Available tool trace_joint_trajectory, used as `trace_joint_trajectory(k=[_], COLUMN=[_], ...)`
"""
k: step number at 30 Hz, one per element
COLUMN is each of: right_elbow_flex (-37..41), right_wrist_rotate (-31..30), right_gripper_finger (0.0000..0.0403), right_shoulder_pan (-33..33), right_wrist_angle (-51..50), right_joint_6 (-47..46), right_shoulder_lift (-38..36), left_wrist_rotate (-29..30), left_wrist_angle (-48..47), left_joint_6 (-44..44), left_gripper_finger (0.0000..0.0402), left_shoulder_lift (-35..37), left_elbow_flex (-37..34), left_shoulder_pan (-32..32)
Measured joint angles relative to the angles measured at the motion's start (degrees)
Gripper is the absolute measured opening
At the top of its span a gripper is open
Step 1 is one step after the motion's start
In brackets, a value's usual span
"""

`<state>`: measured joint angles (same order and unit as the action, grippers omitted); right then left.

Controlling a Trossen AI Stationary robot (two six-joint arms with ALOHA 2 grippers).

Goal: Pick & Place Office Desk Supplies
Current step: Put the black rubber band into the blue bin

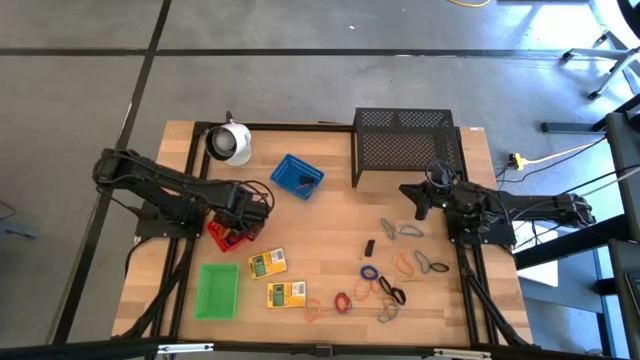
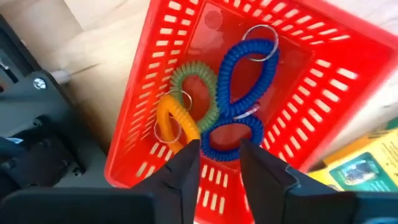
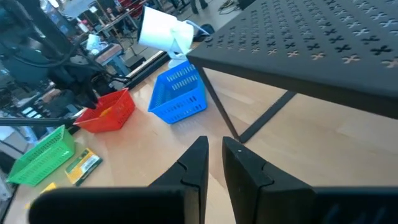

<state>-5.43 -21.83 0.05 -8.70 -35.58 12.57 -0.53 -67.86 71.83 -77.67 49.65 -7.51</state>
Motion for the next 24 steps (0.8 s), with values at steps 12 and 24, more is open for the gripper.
trace_joint_trajectory(k=[12,24], right_elbow_flex=[-2.66,-10.83], right_wrist_rotate=[5.18,25.55], right_gripper_finger=[0.005,0.0053], right_shoulder_pan=[-0.02,0.07], right_wrist_angle=[0.05,0.08], right_joint_6=[-2.78,18.03], right_shoulder_lift=[5.43,15.47], left_wrist_rotate=[8.23,19.38], left_wrist_angle=[-0.03,8.21], left_joint_6=[-4.83,-10.51], left_gripper_finger=[0.0124,0.0125], left_shoulder_lift=[0.0,0.0], left_elbow_flex=[11.62,16.15], left_shoulder_pan=[0.0,0.0])
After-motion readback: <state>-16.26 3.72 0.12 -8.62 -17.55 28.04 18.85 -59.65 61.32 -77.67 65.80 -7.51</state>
